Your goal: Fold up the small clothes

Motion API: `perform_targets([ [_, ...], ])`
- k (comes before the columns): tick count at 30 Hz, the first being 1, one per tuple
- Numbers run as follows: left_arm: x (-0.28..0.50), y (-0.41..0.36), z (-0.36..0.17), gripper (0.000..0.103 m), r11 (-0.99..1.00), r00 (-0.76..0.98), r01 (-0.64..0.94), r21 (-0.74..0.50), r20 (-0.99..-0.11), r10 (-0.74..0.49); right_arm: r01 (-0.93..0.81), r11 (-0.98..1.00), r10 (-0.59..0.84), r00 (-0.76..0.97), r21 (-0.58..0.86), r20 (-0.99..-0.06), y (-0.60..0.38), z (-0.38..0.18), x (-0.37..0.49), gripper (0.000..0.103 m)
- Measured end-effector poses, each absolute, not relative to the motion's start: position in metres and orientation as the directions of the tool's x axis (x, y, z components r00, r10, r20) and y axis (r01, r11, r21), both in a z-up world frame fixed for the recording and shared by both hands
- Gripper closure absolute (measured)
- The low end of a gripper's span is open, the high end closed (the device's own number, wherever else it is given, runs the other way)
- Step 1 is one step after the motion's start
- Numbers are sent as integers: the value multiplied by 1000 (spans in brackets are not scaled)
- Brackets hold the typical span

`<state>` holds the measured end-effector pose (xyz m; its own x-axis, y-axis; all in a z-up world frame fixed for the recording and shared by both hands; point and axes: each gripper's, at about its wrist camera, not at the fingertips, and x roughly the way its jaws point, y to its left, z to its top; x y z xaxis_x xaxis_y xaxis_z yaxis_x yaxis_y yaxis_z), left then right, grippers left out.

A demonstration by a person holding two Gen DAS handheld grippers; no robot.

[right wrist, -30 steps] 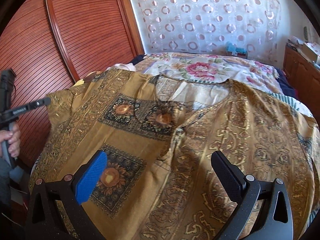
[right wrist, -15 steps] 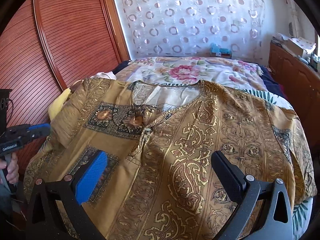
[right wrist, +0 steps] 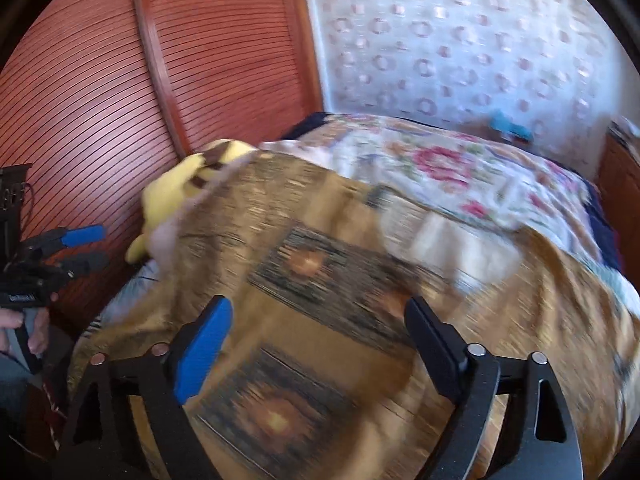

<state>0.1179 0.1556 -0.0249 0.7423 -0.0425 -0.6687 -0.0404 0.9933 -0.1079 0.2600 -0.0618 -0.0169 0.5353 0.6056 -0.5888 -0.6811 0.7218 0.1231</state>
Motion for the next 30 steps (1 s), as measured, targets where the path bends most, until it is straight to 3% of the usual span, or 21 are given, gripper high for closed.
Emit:
perform_targets([
  [6,115,185,-35,20,988,737,-102,-113,-676,-2,-806,579,691,407,121,-597,26,-14,278,37],
  [14,113,206,-46,20,983,722,-140,-117,-691,21,-861,509,629,358,17,-690,108,-47,305,44],
  [16,112,208,-47,20,983,722,-140,-116,-691,21,-856,516,590,366,-12,-720,116,-57,309,72],
  [19,112,208,-49,20,983,725,-135,-122,-689,14,-857,515,615,357,15,-703,110,-54,312,93],
  [24,118,199,-49,20,987,727,-103,-127,-686,-12,-816,576,671,431,58,-603,72,-30,316,99],
  [30,131,177,-47,20,990,730,-49,-129,-681,-53,-720,690,618,532,74,-579,12,-34,312,98],
])
